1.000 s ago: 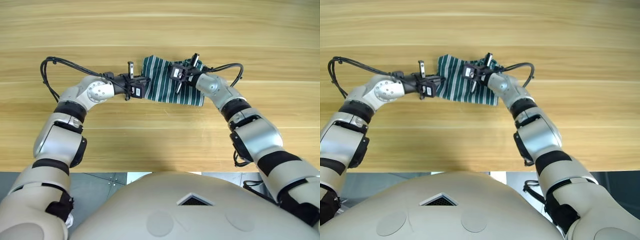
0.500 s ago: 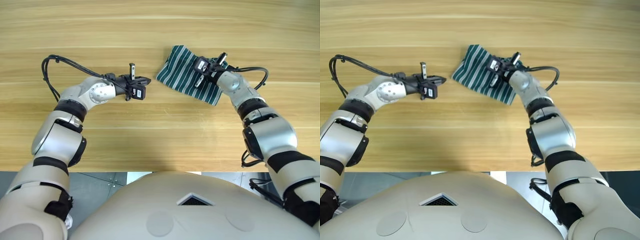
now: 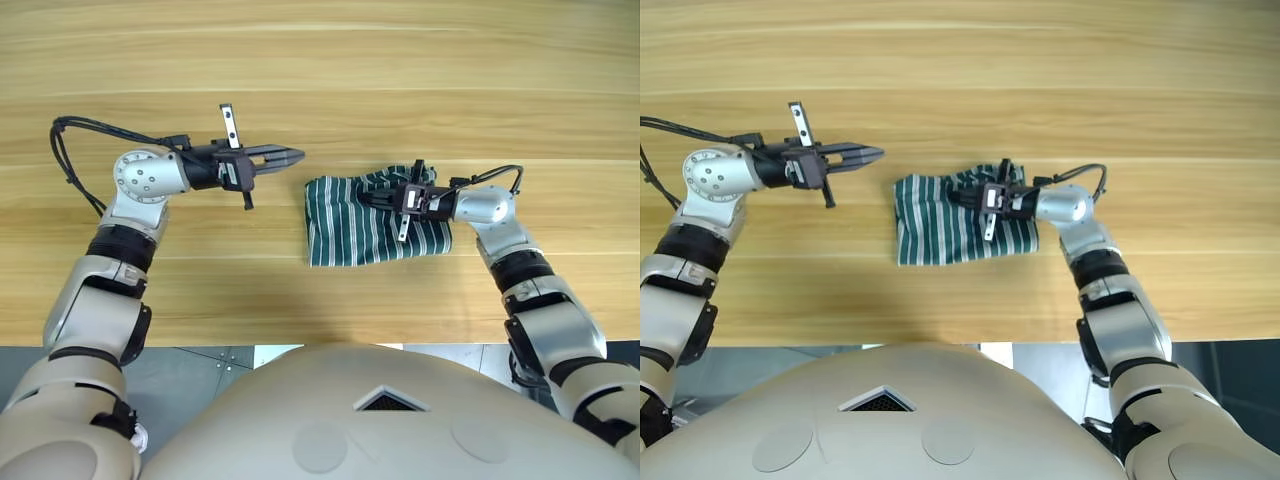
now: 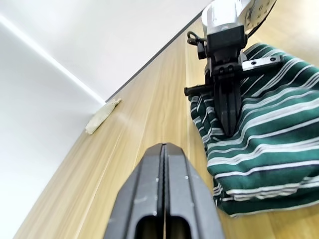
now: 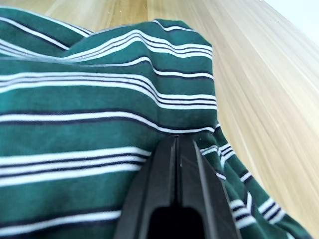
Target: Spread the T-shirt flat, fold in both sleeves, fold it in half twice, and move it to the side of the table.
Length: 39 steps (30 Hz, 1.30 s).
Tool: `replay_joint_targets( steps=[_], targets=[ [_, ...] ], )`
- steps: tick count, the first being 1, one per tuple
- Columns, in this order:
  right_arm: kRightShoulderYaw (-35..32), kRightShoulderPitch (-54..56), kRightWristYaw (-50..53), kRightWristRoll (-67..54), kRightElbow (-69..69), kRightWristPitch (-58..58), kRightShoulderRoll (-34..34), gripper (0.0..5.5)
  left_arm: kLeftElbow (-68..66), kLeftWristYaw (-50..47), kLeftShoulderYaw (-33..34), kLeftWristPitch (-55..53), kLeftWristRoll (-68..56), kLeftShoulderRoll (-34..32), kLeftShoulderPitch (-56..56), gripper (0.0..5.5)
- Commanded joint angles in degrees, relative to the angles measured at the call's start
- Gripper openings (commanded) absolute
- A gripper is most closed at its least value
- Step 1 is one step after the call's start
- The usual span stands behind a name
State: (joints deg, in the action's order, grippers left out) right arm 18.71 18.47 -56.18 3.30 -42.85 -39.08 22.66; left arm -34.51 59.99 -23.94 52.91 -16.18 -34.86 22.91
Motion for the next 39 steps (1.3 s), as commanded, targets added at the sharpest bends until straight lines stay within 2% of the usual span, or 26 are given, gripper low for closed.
replay_joint_targets(
  steps=[1,5,11,19,24,30,39],
  targets=[
    [0.12,-0.86,-0.08,0.35,1.5,2.06,0.47,0.03,2.21,3.88,0.53,-2.37,0.13,0.8,-1.08,0.0],
    [0.26,-0.43,0.8,1.06,1.26,2.78,0.05,0.03,0.29,4.89,-0.25,-2.54,4.71,2.5,-1.3,0.0],
    [0.62,-0.36,1.51,1.41,1.63,2.92,-0.33,0.03,-5.13,1.21,0.64,-3.57,12.74,5.89,1.58,0.0],
    [1.16,-0.54,1.9,1.8,2.58,3.31,-0.92,0.03,-14.31,-9.47,-0.47,-4.71,26.71,8.84,6.37,0.0],
    [1.45,-0.75,1.95,1.78,3.34,3.63,-1.05,0.03,-15.57,-13.9,-2.81,-3.41,34.53,8.8,7.07,0.0],
    [1.69,-0.46,2.58,1.96,2.87,3.99,-1.39,0.03,-11.52,-13.56,-4.38,-1.53,37.3,6.12,5.79,0.0],
    [2.15,-0.4,3.34,2.29,2.53,4.03,-1.55,0.03,-3.82,-14.24,0.63,-3.06,32.23,1.72,6.81,0.0]
  ],
)
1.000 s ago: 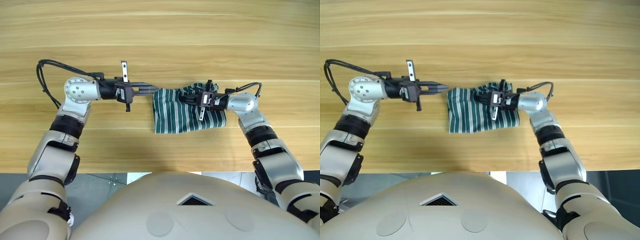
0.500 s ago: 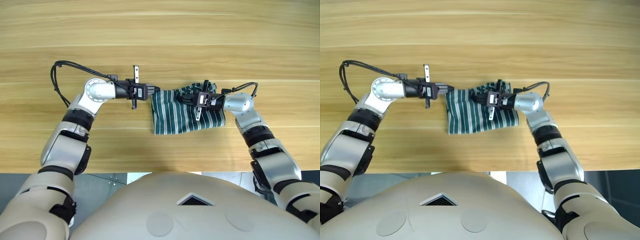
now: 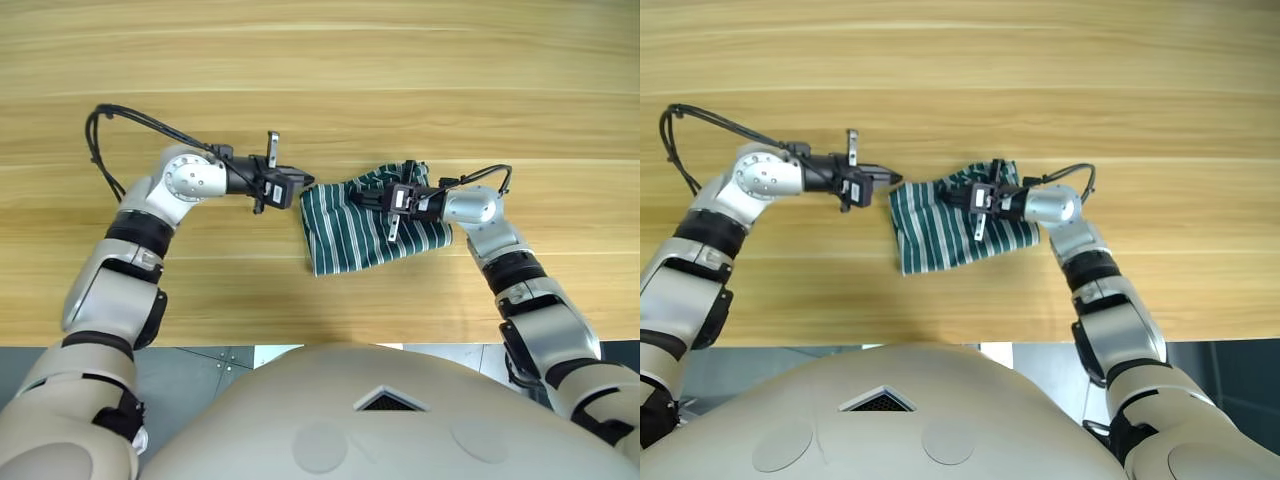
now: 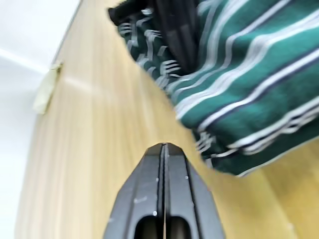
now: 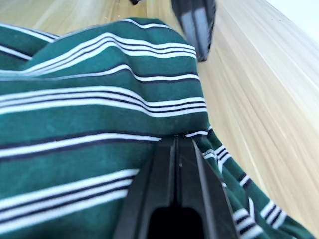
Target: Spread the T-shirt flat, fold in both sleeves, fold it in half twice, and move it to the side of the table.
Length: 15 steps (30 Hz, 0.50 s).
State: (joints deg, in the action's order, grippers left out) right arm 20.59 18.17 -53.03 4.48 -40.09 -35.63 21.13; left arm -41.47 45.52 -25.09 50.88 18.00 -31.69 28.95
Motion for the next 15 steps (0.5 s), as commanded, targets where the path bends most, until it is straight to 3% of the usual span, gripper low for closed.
replay_joint_targets(
  steps=[1,6,15],
  targets=[
    [0.33,-0.09,0.26,1.12,-0.24,0.59,0.0,0.03,4.76,1.11,2.01,-1.32,-3.33,-1.58,0.21,0.0],
    [0.45,-0.06,0.41,1.06,-0.22,0.63,0.21,0.03,10.84,6.82,0.27,-3.34,-9.18,-1.89,-3.53,0.0],
    [0.53,0.04,0.28,0.99,-0.39,0.68,0.14,0.03,12.09,12.02,-3.64,-4.29,-5.72,-3.07,-5.54,0.0]
  ],
)
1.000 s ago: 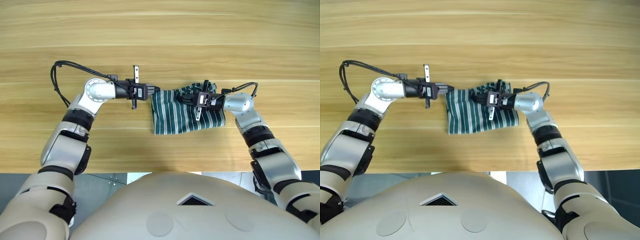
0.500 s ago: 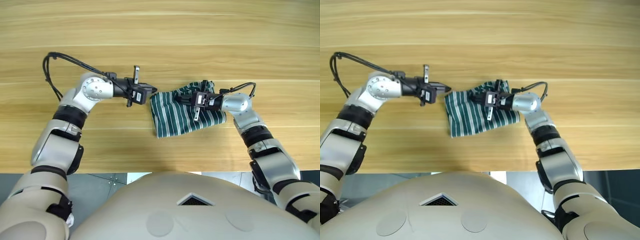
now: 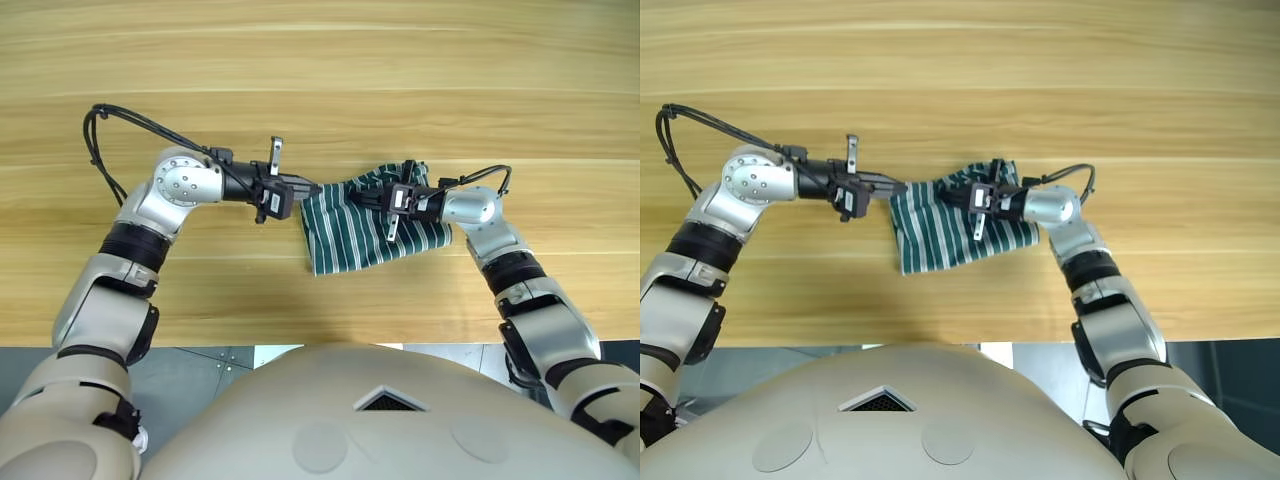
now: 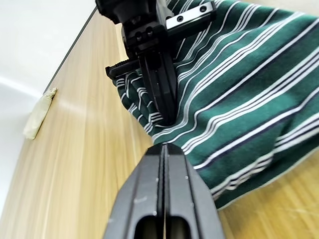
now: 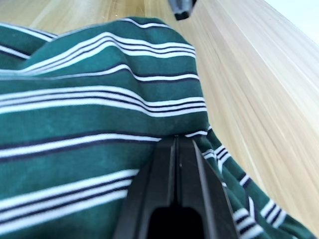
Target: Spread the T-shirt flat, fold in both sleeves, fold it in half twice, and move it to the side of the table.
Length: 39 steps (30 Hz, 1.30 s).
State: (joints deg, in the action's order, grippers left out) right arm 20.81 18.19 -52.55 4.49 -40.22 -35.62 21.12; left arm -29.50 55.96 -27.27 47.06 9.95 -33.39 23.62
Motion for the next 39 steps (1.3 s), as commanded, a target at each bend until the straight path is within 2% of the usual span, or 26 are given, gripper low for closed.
replay_joint_targets(
  steps=[1,8,15,19,24,30,32,34,39],
  targets=[
    [0.32,0.0,-0.17,0.99,-0.19,0.7,0.13,0.03,-0.53,1.61,-1.71,-0.39,2.93,-1.35,0.13,0.0],
    [0.66,-0.11,-0.01,1.31,0.31,0.77,-0.11,0.03,-9.0,-1.99,-4.56,-0.18,11.93,0.36,4.12,0.0],
    [1.4,-0.35,0.77,3.01,0.03,1.26,-0.43,0.03,-21.64,-15.29,-7.45,-1.05,22.61,2.32,10.33,0.0],
    [2.16,-0.31,1.2,3.92,-0.84,1.38,-0.22,0.03,-29.29,-21.22,-7.76,-1.66,24.48,3.17,13.8,0.0],
    [3.75,-0.67,2.1,5.46,-2.81,1.48,-0.22,0.03,-38.33,-25.1,-2.22,-4.22,19.19,6.04,18.54,0.0],
    [4.25,-0.92,3.5,6.26,-4.92,0.81,0.18,0.03,-44.65,-33.22,3.94,-12.96,16.1,8.4,23.39,0.0],
    [2.5,-0.6,4.81,4.57,-4.17,0.08,0.11,0.03,-44.63,-31.93,7.86,-11.54,12.14,8.44,23.61,0.0],
    [-0.18,0.45,7.5,2.73,-2.84,-0.22,-0.32,0.03,-43.03,-26.5,11.73,-6.21,6.87,8.4,22.35,0.0],
    [-6.85,1.16,12.61,-2.07,6.09,0.87,-0.17,0.03,-33.99,-5.57,17.51,4.36,-8.51,8.23,14.87,0.0]
  ],
)
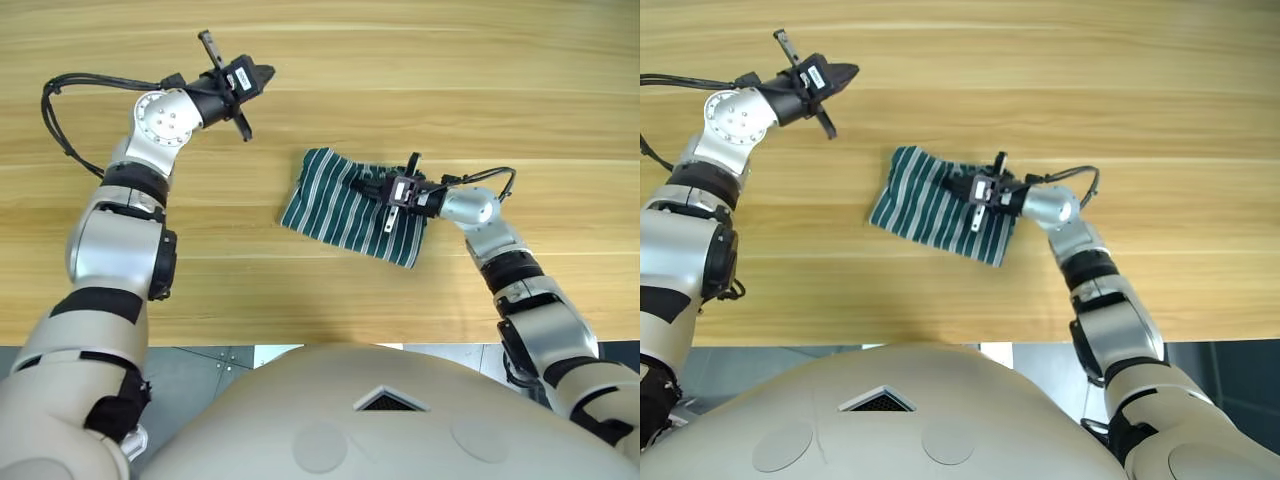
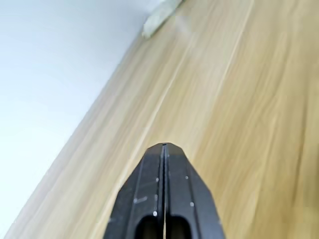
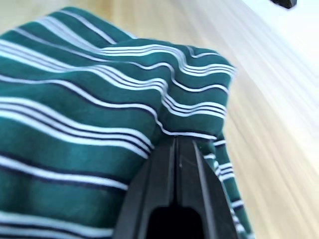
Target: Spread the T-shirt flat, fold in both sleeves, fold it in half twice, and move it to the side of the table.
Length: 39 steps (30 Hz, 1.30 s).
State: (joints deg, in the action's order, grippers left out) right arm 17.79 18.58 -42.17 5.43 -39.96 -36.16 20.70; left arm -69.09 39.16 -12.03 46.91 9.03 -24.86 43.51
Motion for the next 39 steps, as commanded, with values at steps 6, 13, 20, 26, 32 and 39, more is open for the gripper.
replay_joint_targets(
  steps=[6,13,20,26,32,39],
  targets=[
    [-4.94,-0.82,0.18,-9.43,18.34,6.72,-1.18,0.03,20.53,26.74,4.95,3.14,-22.85,-1.71,-15.77,0.0],
    [5.02,0.21,-4.28,-1.81,12.61,8.01,-4.82,0.03,22.83,26.97,6.2,0.62,-23.33,-0.71,-16.84,0.0],
    [5.19,4.54,-3.76,-0.06,1.32,7.36,-7.51,0.03,23.01,25.99,6.1,0.76,-21.43,-0.07,-17.03,0.0],
    [3.9,12.74,13.0,8.35,-19.11,9.78,-6.47,0.03,22.32,25.0,6.09,0.93,-20.2,0.97,-16.72,0.0],
    [0.18,14.73,30.24,10.88,-32.45,14.86,0.34,0.03,21.63,23.22,6.04,1.53,-18.89,2.12,-17.03,0.0],
    [-6.97,9.35,36.07,8.1,-37.07,18.63,7.46,0.03,21.33,21.05,6.24,2.68,-18.13,2.85,-18.12,0.0]
  ],
)
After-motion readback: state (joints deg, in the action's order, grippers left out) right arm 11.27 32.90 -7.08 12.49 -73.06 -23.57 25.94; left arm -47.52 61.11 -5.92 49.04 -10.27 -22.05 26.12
